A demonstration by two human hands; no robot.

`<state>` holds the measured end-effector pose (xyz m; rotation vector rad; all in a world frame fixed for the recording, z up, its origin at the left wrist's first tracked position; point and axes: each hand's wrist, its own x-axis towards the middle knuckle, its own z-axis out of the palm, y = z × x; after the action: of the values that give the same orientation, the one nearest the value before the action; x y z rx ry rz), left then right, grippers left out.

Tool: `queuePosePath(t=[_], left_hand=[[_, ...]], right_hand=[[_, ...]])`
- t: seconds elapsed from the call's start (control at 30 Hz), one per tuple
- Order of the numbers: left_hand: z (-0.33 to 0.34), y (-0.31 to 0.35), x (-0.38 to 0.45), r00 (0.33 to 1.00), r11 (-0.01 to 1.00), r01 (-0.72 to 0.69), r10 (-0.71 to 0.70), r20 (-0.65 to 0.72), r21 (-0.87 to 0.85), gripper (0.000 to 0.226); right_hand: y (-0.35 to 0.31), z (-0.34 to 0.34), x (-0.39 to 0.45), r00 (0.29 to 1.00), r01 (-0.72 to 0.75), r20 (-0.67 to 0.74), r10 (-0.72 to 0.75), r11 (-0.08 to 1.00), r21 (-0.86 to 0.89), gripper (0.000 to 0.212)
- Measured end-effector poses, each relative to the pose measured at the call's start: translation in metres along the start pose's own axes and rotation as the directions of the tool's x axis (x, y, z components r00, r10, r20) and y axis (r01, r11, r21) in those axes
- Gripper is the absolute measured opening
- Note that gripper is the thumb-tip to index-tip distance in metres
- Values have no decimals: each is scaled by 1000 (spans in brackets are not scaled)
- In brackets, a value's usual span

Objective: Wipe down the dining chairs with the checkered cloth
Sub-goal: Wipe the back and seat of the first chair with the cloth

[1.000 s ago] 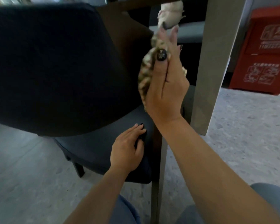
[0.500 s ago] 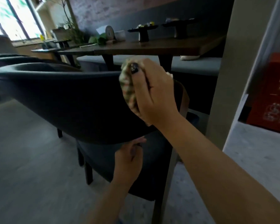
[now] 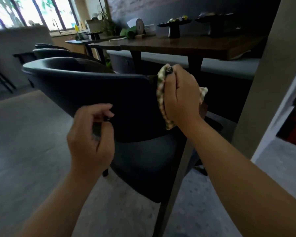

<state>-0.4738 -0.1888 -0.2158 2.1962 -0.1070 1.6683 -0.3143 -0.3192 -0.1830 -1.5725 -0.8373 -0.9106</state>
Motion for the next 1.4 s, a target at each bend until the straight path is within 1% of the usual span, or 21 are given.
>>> queuePosePath(t=[0.1, 0.17, 0.23, 0.3, 0.37, 0.47, 0.53, 0.57, 0.6, 0.67, 0.77, 0.83, 0.9, 0.97, 1.03, 1.13, 1.23, 1.27, 1.33, 1.37, 1.4], left_hand=[[-15, -11, 24, 985, 982, -166, 169, -28, 93, 31], [-24, -22, 39, 968, 952, -239, 248, -24, 190, 31], [-32, -34, 54, 951, 915, -303, 306, 31, 265, 30], [-39, -46, 68, 916, 871, -400, 377, 134, 286, 25], [-43, -55, 82, 853, 817, -519, 475, 217, 250, 20], [-50, -67, 108, 719, 718, -683, 629, 295, 133, 20], [-53, -74, 121, 640, 668, -743, 698, 322, 28, 24], [-52, -78, 125, 621, 655, -756, 720, 310, -9, 25], [-50, -80, 126, 621, 653, -757, 732, 281, -25, 24], [-45, -81, 122, 648, 667, -744, 734, 203, -37, 22], [-40, -81, 117, 660, 669, -738, 743, 115, -86, 17], [-42, -81, 118, 676, 683, -716, 730, 99, -146, 14], [-49, -82, 121, 696, 694, -669, 710, 101, -266, 11], [-60, -87, 126, 698, 680, -611, 705, 128, -405, 15], [-72, -99, 136, 681, 681, -572, 705, 198, -457, 22], [-86, -130, 157, 633, 751, -569, 660, 405, -335, 39], [-85, -164, 176, 571, 814, -537, 544, 616, -221, 71], [-83, -171, 178, 555, 812, -542, 541, 632, -219, 74], [-83, -175, 178, 584, 799, -561, 569, 580, -219, 75], [-82, -175, 176, 610, 799, -565, 573, 548, -207, 75], [-82, -174, 173, 633, 803, -563, 570, 524, -194, 76]], right_hand=[[0, 2, -2, 999, 30, -33, -31, 999, -14, 23], [-1, 2, -2, 999, 23, -30, -23, 1000, -13, 25], [-3, 1, -2, 999, -19, -32, 19, 1000, -10, 31], [-11, 2, -2, 996, -76, -47, 78, 996, 47, 34], [-24, 5, -1, 992, -98, -72, 108, 986, 134, 38], [-47, 13, 0, 995, -69, -59, 82, 978, 195, 34], [-56, 15, 2, 995, -83, -42, 95, 972, 219, 34], [-57, 14, 4, 993, -102, -34, 111, 973, 206, 35], [-58, 13, 6, 990, -133, -19, 138, 974, 181, 35], [-58, 11, 8, 975, -221, 11, 222, 963, 152, 35], [-66, 9, 10, 930, -368, 43, 365, 919, 145, 34], [-74, 9, 12, 917, -398, 33, 397, 916, 48, 34], [-85, 10, 14, 915, -401, 20, 404, 912, -83, 35], [-99, 13, 14, 919, -388, -1, 395, 902, -188, 37], [-116, 14, 13, 911, -405, -19, 412, 886, -224, 38], [-139, 19, 10, 913, -395, -32, 407, 860, -323, 38], [-166, 43, 17, 916, -288, 95, 391, 803, -521, 42], [-174, 53, 18, 904, -262, 143, 402, 788, -558, 43], [-186, 71, 21, 904, -258, 143, 403, 780, -570, 40], [-190, 76, 25, 924, -267, 81, 374, 781, -564, 37], [-191, 78, 30, 945, -285, -32, 324, 775, -564, 36]])
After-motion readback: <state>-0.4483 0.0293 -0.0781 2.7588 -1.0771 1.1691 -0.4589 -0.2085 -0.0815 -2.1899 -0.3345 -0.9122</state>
